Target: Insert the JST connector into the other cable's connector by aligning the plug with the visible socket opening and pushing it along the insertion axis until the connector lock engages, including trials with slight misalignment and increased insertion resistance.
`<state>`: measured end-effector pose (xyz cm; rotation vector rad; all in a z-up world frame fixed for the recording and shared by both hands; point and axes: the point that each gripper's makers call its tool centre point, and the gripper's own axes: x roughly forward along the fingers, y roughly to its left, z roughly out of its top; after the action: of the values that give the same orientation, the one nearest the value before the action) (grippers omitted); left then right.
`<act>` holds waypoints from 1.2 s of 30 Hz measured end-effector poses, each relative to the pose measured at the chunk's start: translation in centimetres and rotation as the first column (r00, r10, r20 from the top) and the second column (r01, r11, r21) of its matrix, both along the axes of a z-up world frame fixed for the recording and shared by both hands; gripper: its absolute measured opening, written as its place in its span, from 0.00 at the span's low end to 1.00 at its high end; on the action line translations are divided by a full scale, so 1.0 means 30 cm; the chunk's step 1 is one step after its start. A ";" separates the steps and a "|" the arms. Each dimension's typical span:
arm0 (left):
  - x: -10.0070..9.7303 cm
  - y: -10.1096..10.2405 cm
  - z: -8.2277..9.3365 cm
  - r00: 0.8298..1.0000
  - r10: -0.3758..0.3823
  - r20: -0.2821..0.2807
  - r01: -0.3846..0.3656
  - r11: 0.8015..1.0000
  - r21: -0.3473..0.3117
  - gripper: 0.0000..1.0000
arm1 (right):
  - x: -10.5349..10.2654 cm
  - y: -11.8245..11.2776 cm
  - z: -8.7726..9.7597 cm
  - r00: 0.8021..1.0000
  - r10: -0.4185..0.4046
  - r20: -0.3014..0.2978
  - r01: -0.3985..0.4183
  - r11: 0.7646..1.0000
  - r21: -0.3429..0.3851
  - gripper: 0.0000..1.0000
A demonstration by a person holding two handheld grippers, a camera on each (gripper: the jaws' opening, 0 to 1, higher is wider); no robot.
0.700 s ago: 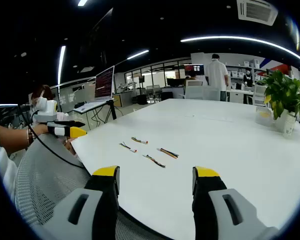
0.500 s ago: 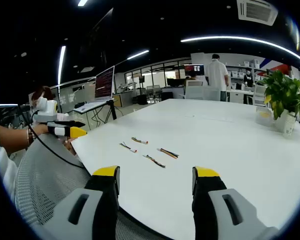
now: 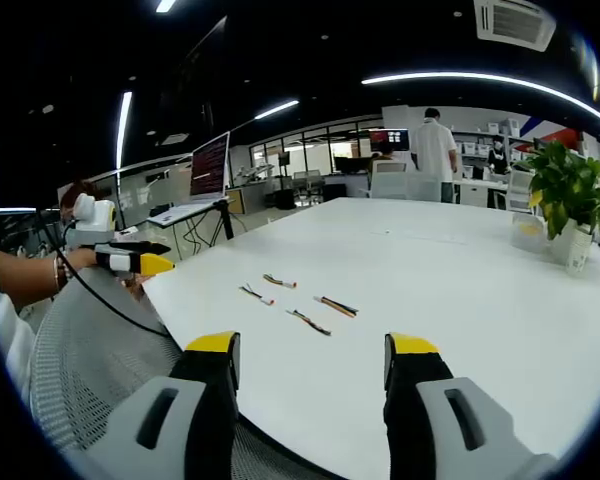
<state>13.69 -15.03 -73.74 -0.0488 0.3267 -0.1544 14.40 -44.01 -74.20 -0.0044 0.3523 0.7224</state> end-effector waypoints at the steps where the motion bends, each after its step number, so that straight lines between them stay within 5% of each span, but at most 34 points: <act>1: 0.000 0.000 0.001 1.000 0.000 0.001 0.000 1.000 -0.001 0.87 | 0.000 0.000 0.000 1.000 0.001 0.000 -0.001 1.000 0.000 0.56; 36: -0.003 -0.004 -0.002 1.000 -0.004 -0.007 0.004 1.000 0.001 0.86 | -0.001 0.002 -0.001 1.000 0.002 -0.001 -0.002 1.000 0.000 0.56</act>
<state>13.60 -15.14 -73.79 -0.0478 0.3338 -0.1580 14.39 -43.95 -74.22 -0.0048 0.3535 0.7248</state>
